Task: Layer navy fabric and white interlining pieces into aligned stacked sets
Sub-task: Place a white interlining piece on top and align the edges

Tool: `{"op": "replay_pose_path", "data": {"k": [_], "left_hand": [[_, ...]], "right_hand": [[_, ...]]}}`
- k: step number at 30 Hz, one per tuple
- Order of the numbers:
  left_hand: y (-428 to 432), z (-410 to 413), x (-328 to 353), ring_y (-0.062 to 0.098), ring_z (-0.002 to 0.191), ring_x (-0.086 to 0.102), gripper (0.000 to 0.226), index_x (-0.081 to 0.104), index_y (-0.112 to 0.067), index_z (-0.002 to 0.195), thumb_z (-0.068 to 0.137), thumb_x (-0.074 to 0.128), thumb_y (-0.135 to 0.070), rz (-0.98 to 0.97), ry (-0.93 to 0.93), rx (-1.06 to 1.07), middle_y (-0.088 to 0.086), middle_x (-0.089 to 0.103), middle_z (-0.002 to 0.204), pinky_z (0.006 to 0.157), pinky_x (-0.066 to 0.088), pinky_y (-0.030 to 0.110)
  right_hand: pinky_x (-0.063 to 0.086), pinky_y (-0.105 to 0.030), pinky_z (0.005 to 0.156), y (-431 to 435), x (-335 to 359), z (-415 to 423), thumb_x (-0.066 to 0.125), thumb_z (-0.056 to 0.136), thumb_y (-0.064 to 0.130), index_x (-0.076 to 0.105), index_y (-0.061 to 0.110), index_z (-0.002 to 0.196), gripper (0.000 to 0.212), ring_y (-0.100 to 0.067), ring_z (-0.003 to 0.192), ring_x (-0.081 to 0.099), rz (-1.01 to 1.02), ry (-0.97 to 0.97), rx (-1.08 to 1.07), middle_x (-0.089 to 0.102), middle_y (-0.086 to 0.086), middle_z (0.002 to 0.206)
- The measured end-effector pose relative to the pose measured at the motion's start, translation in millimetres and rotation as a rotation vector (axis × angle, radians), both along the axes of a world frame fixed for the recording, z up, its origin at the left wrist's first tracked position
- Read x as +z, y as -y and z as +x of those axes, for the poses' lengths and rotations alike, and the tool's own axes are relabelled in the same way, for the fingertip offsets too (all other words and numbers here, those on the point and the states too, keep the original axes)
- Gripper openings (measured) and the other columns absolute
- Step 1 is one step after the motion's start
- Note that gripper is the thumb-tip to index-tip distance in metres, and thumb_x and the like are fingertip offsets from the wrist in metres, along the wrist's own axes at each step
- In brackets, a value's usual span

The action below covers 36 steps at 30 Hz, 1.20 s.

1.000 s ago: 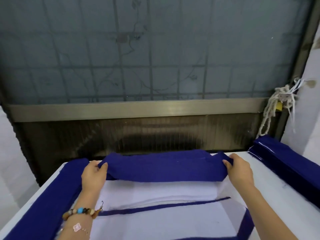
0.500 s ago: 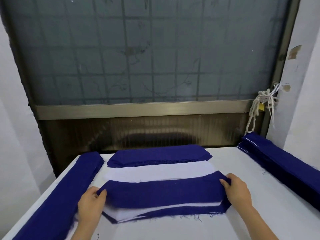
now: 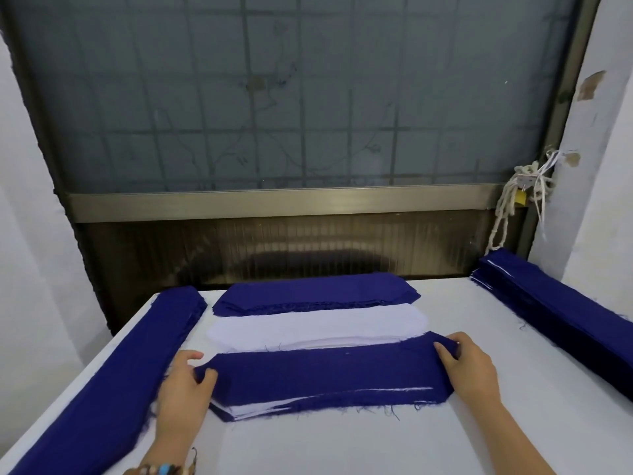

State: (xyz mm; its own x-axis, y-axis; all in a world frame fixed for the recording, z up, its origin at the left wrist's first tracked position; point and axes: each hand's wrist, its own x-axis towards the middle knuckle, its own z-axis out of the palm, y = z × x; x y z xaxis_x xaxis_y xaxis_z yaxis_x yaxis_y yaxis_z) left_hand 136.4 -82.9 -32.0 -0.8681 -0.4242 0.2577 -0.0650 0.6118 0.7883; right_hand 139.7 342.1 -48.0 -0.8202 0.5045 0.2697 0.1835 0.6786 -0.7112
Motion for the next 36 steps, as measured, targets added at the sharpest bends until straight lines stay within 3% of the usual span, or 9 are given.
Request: {"op": "replay_pose_path", "data": {"k": [9,15,20,27,36], "left_hand": [[4.3,-1.0,-4.9,0.022,0.052,0.048,0.017,0.054,-0.021,0.100,0.092,0.055,-0.007,-0.009,-0.102,0.006,0.008,0.050,0.056,0.050,0.040,0.031],[3.1,2.5,-7.7,0.023,0.058,0.057,0.012,0.053,-0.022,0.097,0.093,0.055,-0.011,-0.114,0.007,-0.017,0.008,0.057,0.061,0.053,0.046,0.033],[3.2,1.6,-9.9,0.020,0.053,0.052,0.009,0.055,-0.018,0.094,0.093,0.056,-0.009,-0.139,-0.011,-0.019,0.006,0.054,0.057,0.048,0.038,0.029],[4.7,-3.9,-13.1,0.021,0.066,0.058,0.010,0.055,-0.020,0.098,0.097,0.051,-0.011,-0.062,-0.042,-0.008,0.005,0.058,0.071,0.056,0.048,0.031],[4.0,-0.6,-13.2,0.017,0.051,0.047,0.014,0.057,-0.018,0.086,0.093,0.056,-0.006,-0.131,-0.023,-0.013,0.004,0.052,0.057,0.047,0.037,0.027]], "right_hand": [[0.039,-0.028,0.056,-1.6,1.1,2.5,0.054,0.095,0.020,0.059,0.016,0.094,0.006,-0.015,0.066,0.055,-0.095,-0.099,-0.010,0.058,0.001,0.068],[0.040,-0.029,0.059,-1.7,-0.6,4.5,0.055,0.094,0.020,0.058,0.017,0.091,0.005,-0.017,0.066,0.057,-0.027,0.010,-0.042,0.060,0.002,0.069],[0.042,-0.029,0.059,-1.0,-0.8,3.4,0.054,0.093,0.020,0.056,0.019,0.091,0.004,-0.017,0.063,0.057,0.009,0.053,-0.090,0.061,0.003,0.066],[0.044,-0.030,0.058,0.7,-0.6,3.5,0.054,0.094,0.021,0.056,0.019,0.086,0.008,-0.019,0.060,0.057,-0.011,0.005,-0.088,0.060,0.000,0.059],[0.049,-0.034,0.067,4.1,2.3,5.9,0.053,0.094,0.021,0.057,0.017,0.090,0.007,-0.024,0.068,0.059,0.027,0.042,-0.124,0.064,-0.001,0.071]]}}
